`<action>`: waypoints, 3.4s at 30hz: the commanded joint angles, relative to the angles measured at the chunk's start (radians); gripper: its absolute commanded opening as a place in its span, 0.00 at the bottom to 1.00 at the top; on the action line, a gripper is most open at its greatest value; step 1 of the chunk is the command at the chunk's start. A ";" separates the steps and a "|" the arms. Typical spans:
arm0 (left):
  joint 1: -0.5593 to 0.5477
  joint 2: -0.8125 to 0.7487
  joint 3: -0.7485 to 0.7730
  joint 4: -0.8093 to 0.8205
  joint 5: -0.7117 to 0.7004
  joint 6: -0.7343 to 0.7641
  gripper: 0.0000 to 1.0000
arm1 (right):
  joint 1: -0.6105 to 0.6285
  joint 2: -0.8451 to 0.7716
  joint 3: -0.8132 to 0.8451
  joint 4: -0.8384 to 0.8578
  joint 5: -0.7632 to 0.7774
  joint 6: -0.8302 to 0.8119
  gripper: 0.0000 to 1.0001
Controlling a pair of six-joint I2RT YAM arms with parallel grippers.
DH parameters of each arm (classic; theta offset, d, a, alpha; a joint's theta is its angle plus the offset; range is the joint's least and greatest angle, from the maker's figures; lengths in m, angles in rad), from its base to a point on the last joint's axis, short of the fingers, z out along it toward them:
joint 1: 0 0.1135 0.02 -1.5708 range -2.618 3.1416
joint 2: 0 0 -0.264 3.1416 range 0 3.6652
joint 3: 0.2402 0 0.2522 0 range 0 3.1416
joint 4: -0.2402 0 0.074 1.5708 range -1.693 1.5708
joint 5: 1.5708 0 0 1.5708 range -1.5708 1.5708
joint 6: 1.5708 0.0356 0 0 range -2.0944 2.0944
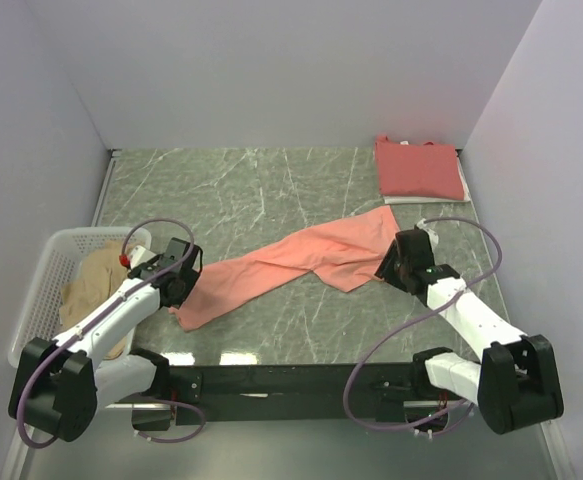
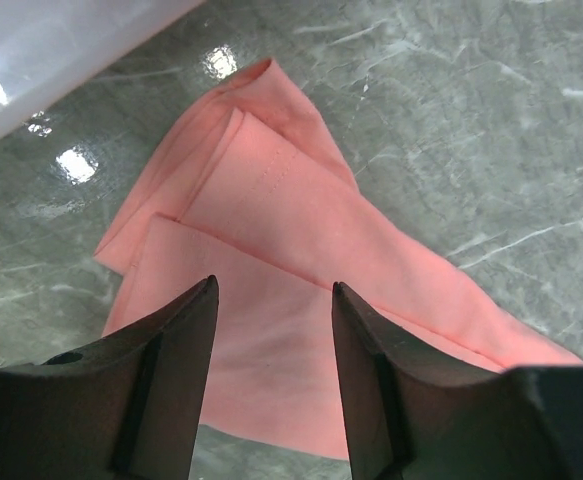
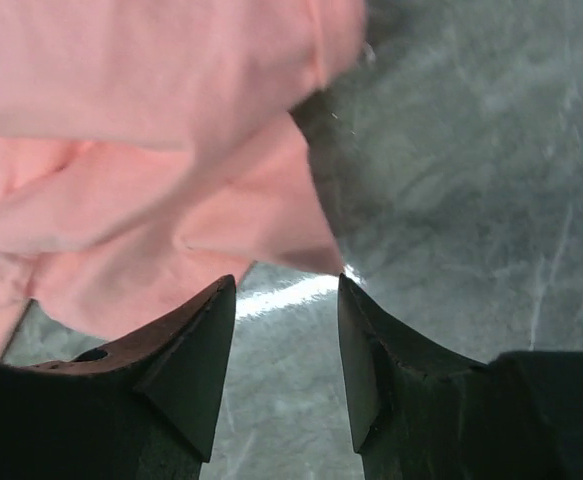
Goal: Fold and stack the t-shirts
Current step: Flatten the tshirt out
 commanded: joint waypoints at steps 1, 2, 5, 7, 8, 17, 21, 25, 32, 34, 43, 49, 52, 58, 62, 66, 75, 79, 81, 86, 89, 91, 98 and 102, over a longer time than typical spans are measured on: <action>-0.001 -0.032 0.010 0.004 -0.023 0.004 0.54 | 0.001 -0.077 -0.035 0.076 0.054 0.040 0.52; 0.001 -0.035 0.010 0.004 -0.022 0.007 0.54 | 0.001 -0.083 -0.050 0.085 0.057 0.043 0.55; 0.005 -0.044 0.004 0.019 -0.014 0.019 0.54 | 0.001 -0.052 -0.066 0.135 0.040 0.052 0.61; 0.007 -0.044 0.004 0.025 -0.008 0.028 0.54 | 0.000 -0.019 -0.061 0.164 0.031 0.054 0.64; 0.008 -0.042 0.004 0.025 -0.005 0.033 0.54 | 0.000 0.020 -0.049 0.181 0.023 0.054 0.64; 0.025 -0.056 0.011 0.030 0.006 0.058 0.55 | -0.002 0.071 -0.017 0.158 0.003 0.054 0.61; 0.036 -0.033 0.021 0.050 0.029 0.070 0.55 | -0.002 0.037 -0.046 0.155 0.012 0.065 0.61; 0.045 -0.009 0.053 0.067 0.058 0.082 0.55 | -0.002 0.061 -0.040 0.151 -0.014 0.071 0.62; 0.070 0.017 0.129 0.078 0.076 0.104 0.56 | 0.000 0.077 -0.043 0.128 -0.023 0.084 0.63; 0.082 0.042 0.162 0.076 0.081 0.111 0.56 | 0.001 0.083 -0.032 0.103 -0.015 0.084 0.63; 0.116 0.097 0.215 0.101 0.099 0.124 0.55 | 0.001 0.069 -0.018 -0.024 0.034 0.127 0.63; 0.136 0.123 0.217 0.113 0.116 0.133 0.55 | 0.001 0.170 0.020 0.016 0.018 0.144 0.58; 0.149 0.126 0.211 0.119 0.119 0.139 0.55 | 0.001 0.215 0.040 0.055 0.014 0.154 0.42; 0.166 0.145 0.192 0.124 0.127 0.153 0.55 | -0.005 0.181 0.130 -0.002 0.025 0.132 0.00; 0.177 0.148 0.171 0.145 0.135 0.163 0.55 | -0.038 0.051 0.184 -0.105 0.061 0.089 0.00; 0.177 0.159 0.169 0.139 0.147 0.171 0.51 | -0.091 -0.066 0.236 -0.184 0.075 0.048 0.00; 0.174 0.068 0.091 0.104 0.188 0.159 0.49 | -0.193 -0.077 0.302 -0.233 0.071 -0.012 0.00; 0.156 0.001 0.036 0.099 0.249 0.137 0.50 | -0.212 -0.051 0.308 -0.211 0.043 -0.023 0.00; 0.148 -0.042 0.005 0.108 0.280 0.130 0.54 | -0.213 -0.037 0.302 -0.204 0.034 -0.026 0.00; 0.070 -0.055 0.025 0.039 0.258 0.113 0.54 | -0.213 -0.032 0.275 -0.175 0.012 -0.026 0.00; 0.038 -0.055 0.021 0.018 0.239 0.093 0.53 | -0.212 -0.041 0.250 -0.165 0.006 -0.024 0.00; 0.030 -0.053 0.010 0.016 0.240 0.079 0.53 | -0.212 -0.046 0.236 -0.159 0.000 -0.024 0.00; 0.027 -0.030 0.033 0.001 0.136 0.048 0.50 | -0.212 -0.054 0.210 -0.139 -0.034 -0.026 0.00; 0.025 0.047 0.071 -0.011 0.130 0.050 0.47 | -0.213 -0.060 0.200 -0.133 -0.034 -0.029 0.00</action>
